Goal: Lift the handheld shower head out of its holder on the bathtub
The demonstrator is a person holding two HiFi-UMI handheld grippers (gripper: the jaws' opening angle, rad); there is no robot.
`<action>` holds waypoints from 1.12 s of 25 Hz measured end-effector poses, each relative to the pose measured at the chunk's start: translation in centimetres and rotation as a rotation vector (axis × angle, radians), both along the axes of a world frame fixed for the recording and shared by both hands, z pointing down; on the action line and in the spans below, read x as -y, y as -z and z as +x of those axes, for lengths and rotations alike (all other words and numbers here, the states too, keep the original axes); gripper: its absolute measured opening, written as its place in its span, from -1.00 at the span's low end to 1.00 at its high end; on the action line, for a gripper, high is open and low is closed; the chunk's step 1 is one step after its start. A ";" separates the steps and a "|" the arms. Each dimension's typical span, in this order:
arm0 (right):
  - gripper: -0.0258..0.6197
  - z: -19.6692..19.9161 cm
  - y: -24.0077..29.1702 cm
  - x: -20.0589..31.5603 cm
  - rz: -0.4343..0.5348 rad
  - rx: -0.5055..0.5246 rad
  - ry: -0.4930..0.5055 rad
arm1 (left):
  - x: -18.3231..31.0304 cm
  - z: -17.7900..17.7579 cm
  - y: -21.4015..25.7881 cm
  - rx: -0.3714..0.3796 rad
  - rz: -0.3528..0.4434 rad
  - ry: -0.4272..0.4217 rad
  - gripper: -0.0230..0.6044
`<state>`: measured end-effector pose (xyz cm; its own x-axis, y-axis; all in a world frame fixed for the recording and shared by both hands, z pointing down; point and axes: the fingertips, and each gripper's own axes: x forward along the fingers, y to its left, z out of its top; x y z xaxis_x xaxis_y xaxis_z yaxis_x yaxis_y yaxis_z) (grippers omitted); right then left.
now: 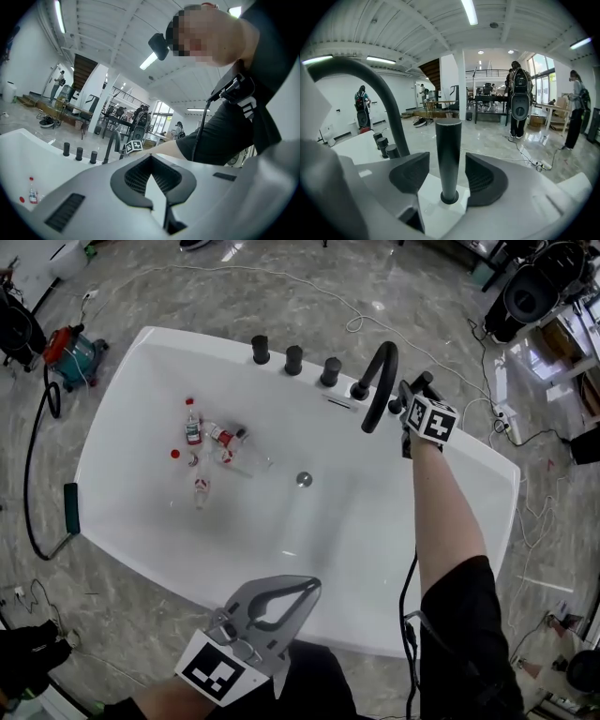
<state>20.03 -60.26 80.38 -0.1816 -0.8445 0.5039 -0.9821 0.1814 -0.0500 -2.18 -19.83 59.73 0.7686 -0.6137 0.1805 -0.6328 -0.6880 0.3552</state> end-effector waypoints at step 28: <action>-0.51 1.1 16.0 -16.0 0.162 0.036 -0.009 | -8.3 2.7 11.0 -0.050 0.024 -0.089 -0.93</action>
<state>21.08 -44.30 64.40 -0.1886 -0.9161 0.3539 -0.9820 0.1807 -0.0556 0.52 -11.54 48.71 0.8279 -0.5462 0.1271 -0.5508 -0.7494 0.3675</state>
